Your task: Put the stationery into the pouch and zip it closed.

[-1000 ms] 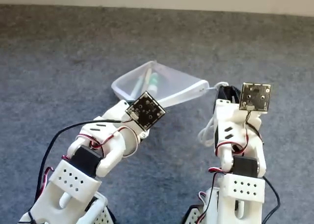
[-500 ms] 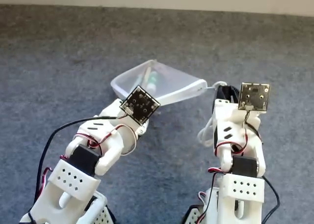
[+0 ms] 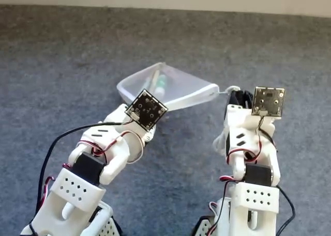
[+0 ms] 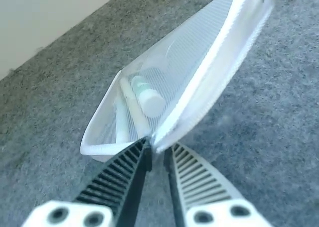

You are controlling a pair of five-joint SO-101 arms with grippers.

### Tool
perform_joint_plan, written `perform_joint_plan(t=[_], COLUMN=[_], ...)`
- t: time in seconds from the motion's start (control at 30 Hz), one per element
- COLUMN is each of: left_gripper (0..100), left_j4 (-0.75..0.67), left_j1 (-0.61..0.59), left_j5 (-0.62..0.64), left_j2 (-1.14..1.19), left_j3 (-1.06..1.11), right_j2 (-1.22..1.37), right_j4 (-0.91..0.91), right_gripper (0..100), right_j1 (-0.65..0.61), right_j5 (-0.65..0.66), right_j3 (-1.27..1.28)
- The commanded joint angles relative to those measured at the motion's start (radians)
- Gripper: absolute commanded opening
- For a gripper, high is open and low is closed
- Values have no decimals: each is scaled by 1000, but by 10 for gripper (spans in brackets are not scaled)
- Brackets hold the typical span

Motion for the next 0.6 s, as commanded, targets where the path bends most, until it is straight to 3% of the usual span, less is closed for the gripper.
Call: perform_joint_plan(t=[0.0,0.17,0.37,0.57], left_gripper=[77,166,183,181], left_j4=[35,35,35,35], left_j1=[-65,-73,-67,-70], left_j5=[38,164,170,172], left_j2=[-27,-27,-27,-27], left_j3=[-27,-27,-27,-27], right_j2=[-2,-4,-4,-4], right_j4=[-25,-8,197,239], right_gripper=[95,102,242,250], right_j1=[64,64,30,-30], right_j5=[-8,-2,0,0], right_j3=[-33,-33,-93,-116])
